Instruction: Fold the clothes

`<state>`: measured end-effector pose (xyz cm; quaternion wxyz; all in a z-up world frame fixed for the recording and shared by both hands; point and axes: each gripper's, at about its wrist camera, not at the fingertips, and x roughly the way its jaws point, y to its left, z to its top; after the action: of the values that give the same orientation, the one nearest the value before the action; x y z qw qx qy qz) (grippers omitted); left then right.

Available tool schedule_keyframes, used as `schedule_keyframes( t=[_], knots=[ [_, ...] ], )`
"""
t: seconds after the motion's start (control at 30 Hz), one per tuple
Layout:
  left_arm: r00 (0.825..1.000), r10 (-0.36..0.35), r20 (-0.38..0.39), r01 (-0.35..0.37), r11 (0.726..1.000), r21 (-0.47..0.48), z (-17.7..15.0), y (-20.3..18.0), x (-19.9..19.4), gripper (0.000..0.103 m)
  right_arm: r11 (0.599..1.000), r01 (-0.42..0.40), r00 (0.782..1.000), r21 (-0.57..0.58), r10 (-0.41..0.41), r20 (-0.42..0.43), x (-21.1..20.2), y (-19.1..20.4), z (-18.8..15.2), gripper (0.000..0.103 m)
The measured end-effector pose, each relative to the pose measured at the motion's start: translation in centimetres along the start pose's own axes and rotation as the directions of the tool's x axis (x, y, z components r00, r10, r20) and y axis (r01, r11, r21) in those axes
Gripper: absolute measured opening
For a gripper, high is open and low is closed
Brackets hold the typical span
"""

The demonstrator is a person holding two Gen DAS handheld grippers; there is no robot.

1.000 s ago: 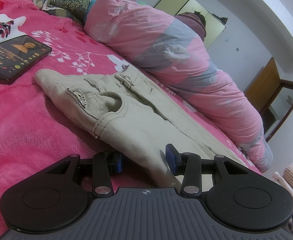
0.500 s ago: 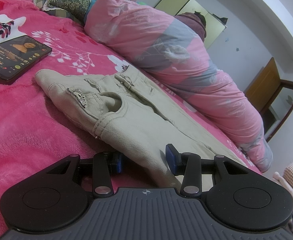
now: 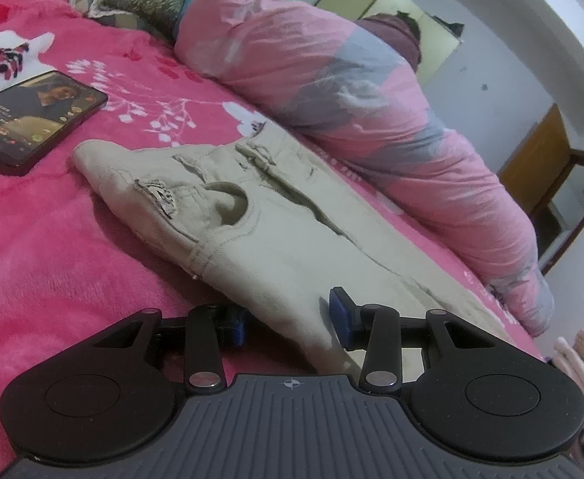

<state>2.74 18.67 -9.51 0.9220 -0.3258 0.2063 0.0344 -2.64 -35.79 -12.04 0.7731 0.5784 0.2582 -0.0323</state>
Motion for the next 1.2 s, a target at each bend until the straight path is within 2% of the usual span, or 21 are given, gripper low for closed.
schedule_keyframes(
  t=[0.1, 0.2, 0.33, 0.4, 0.43, 0.5, 0.7, 0.83, 1.2],
  knots=[
    [0.999, 0.039, 0.0, -0.039, 0.999, -0.032, 0.7, 0.1, 0.3, 0.039, 1.0, -0.027, 0.999, -0.016, 0.027, -0.021, 0.1, -0.1, 1.0, 0.012],
    [0.996, 0.087, 0.012, -0.086, 0.993, -0.083, 1.4, 0.4, 0.2, 0.038, 1.0, -0.013, 0.998, 0.004, 0.013, -0.064, 1.0, -0.7, 1.9, 0.012],
    [0.984, 0.171, 0.057, -0.16, 0.975, -0.153, 2.1, 1.1, -0.2, 0.037, 0.999, -0.031, 0.994, 0.045, 0.035, -0.099, 1.6, -1.8, 3.0, 0.01],
    [0.978, 0.197, 0.07, -0.182, 0.967, -0.179, 2.5, 1.6, -0.2, 0.037, 0.999, -0.043, 0.993, 0.017, 0.045, -0.106, 1.5, -1.6, 3.6, 0.006],
    [0.975, 0.211, 0.074, -0.194, 0.963, -0.187, 2.6, 1.6, -0.2, 0.032, 0.999, -0.047, 0.994, -0.012, 0.046, -0.104, 1.4, -1.3, 3.8, 0.004],
    [0.967, 0.243, 0.082, -0.224, 0.957, -0.186, 2.7, 1.4, 0.0, 0.028, 0.997, -0.061, 0.994, -0.056, 0.055, -0.098, 1.2, -0.8, 4.5, 0.002],
    [0.92, 0.384, 0.076, -0.38, 0.923, -0.069, 3.4, -1.5, 0.5, 0.023, 0.977, -0.101, 0.992, -0.189, 0.085, -0.094, 1.0, 2.1, 5.6, 0.001],
    [0.894, 0.442, 0.075, -0.445, 0.895, 0.036, 4.4, -3.9, 1.1, 0.021, 0.959, -0.115, 0.992, -0.258, 0.098, -0.076, 1.5, 4.3, 6.1, 0.001],
    [0.873, 0.467, 0.14, -0.487, 0.847, 0.211, 7.0, -9.0, 3.5, 0.017, 0.935, -0.127, 0.992, -0.331, 0.12, -0.041, 4.0, 7.7, 8.2, 0.001]
  ],
)
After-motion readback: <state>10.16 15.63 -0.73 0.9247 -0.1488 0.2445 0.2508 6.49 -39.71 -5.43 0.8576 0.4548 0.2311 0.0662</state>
